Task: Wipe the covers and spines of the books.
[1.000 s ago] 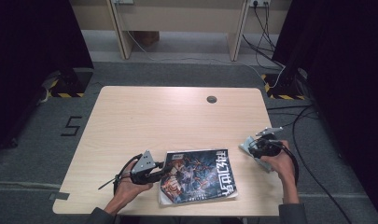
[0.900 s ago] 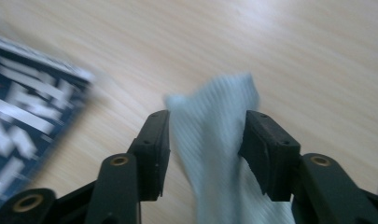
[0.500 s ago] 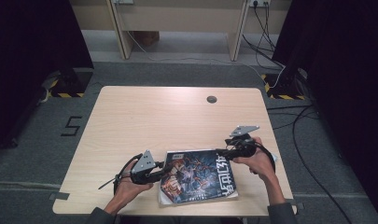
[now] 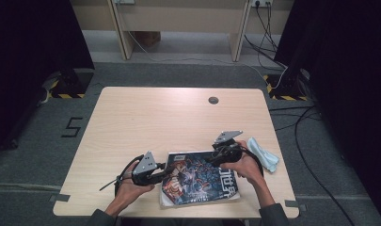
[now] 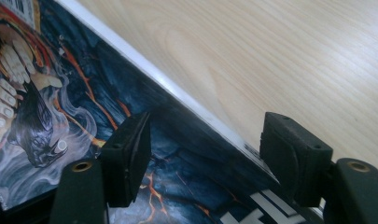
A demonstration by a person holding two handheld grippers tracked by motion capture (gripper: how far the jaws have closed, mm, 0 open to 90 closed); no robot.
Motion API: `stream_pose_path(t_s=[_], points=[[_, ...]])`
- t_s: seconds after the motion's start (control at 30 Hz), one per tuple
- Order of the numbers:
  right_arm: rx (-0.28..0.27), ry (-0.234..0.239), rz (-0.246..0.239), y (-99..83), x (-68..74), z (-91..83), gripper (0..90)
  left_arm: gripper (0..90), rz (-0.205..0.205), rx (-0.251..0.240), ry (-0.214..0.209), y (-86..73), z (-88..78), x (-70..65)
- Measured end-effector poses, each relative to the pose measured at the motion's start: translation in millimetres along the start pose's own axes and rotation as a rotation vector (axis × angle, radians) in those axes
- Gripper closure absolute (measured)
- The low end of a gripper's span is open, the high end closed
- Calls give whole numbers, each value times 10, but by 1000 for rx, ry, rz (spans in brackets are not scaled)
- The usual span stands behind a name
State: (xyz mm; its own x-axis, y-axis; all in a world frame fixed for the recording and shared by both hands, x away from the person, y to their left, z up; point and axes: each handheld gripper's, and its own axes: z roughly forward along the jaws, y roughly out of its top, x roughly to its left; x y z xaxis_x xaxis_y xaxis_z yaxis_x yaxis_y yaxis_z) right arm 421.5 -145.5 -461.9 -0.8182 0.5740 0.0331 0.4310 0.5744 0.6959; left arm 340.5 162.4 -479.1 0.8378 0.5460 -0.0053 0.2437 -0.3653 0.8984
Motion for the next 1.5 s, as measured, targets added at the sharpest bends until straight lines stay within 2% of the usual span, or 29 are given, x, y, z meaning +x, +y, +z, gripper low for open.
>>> stream_pose_path(t_s=[0.1, 0.43, 0.53, 0.6, 0.63, 0.67, 0.7, 0.8, 0.87, 0.97, 1.0, 1.13, 1.23, 1.5], points=[[-5, -4, -1, 10, 9, 38, 346, 763, 0, 1, 1, -4, 0, 1], [-6, -15, -56, -4, 49, 110, 351, 758, -9, 2, 2, -14, 11, 16], [0, -4, -113, -3, 61, 58, 447, 751, -19, 7, 21, -6, 3, 20], [9, 10, -112, -5, 61, 13, 508, 745, -43, 9, 39, -16, 2, 44], [9, 10, -112, -5, 61, 13, 508, 743, -43, 9, 39, -16, 2, 44], [15, 38, -109, -13, 63, -28, 555, 740, -69, 2, 49, -24, -11, 78], [17, 56, -109, -16, 68, -39, 563, 737, -85, 1, 51, -25, -19, 101], [17, 127, -128, -21, 90, -67, 623, 725, -108, -5, 53, -41, -31, 159], [14, 172, -136, -14, 118, -64, 639, 722, -106, -8, 46, -40, -35, 172], [15, 194, -145, -5, 142, -47, 647, 717, -99, -11, 39, -36, -28, 170], [4, 226, -143, 8, 163, -33, 666, 715, -84, -15, 33, -26, -27, 158], [14, 243, -148, 45, 223, -21, 682, 712, -68, -23, 24, -10, -13, 144], [18, 245, -170, 72, 256, 13, 684, 709, -61, -22, 20, -2, -8, 139], [17, 265, -186, 85, 279, 53, 701, 701, -65, -23, 14, -8, 12, 149]])
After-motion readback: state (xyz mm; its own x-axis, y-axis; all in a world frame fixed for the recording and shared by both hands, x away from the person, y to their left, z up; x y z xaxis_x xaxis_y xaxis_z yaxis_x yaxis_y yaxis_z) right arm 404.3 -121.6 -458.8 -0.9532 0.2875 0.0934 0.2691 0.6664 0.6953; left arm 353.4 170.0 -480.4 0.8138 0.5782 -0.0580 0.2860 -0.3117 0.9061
